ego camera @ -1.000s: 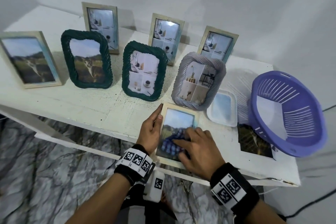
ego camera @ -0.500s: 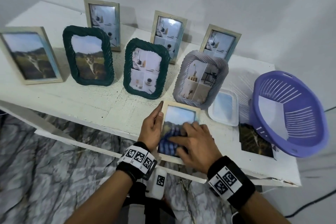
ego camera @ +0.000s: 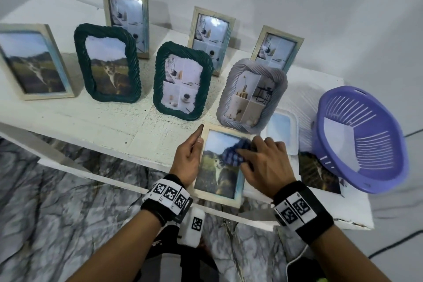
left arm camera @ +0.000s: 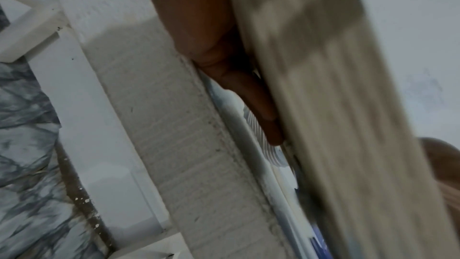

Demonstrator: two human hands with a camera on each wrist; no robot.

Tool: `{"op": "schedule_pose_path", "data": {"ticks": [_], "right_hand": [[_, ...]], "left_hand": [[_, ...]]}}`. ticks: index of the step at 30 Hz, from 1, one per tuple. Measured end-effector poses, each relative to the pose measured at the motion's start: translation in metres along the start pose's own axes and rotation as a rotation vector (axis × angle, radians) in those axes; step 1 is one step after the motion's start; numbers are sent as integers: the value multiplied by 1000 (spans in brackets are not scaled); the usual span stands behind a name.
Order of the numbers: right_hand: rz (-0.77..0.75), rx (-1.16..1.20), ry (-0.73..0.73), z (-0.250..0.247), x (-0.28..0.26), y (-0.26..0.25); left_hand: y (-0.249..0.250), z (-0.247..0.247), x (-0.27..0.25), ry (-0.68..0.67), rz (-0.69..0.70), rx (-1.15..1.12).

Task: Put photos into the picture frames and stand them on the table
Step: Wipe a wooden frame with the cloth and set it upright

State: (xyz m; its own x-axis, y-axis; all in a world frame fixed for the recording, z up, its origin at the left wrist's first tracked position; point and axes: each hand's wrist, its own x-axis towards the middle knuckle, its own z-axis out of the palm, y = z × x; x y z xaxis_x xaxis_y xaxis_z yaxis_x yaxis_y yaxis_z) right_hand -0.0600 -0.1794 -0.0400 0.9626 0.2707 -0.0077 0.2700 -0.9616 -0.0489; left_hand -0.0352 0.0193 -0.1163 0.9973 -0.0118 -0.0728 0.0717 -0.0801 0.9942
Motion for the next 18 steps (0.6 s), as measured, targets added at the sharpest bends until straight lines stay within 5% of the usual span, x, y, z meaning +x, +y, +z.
{"op": "schedule_pose_path", "data": {"ticks": [3,8,15,18], "right_hand": [[6,62,-10,2,4,-10],[-305,186,-110,6,-34,-33],[-55,34,-7,0,-3,3],[-197,135,-55,5,-10,-9]], "left_hand": [[0,-2,0,9,4,8],[1,-2,-3,-21,-5,7],[-1,-1,-1,-11,-16,-1],[1,-2,-1,-4,-15,4]]}}
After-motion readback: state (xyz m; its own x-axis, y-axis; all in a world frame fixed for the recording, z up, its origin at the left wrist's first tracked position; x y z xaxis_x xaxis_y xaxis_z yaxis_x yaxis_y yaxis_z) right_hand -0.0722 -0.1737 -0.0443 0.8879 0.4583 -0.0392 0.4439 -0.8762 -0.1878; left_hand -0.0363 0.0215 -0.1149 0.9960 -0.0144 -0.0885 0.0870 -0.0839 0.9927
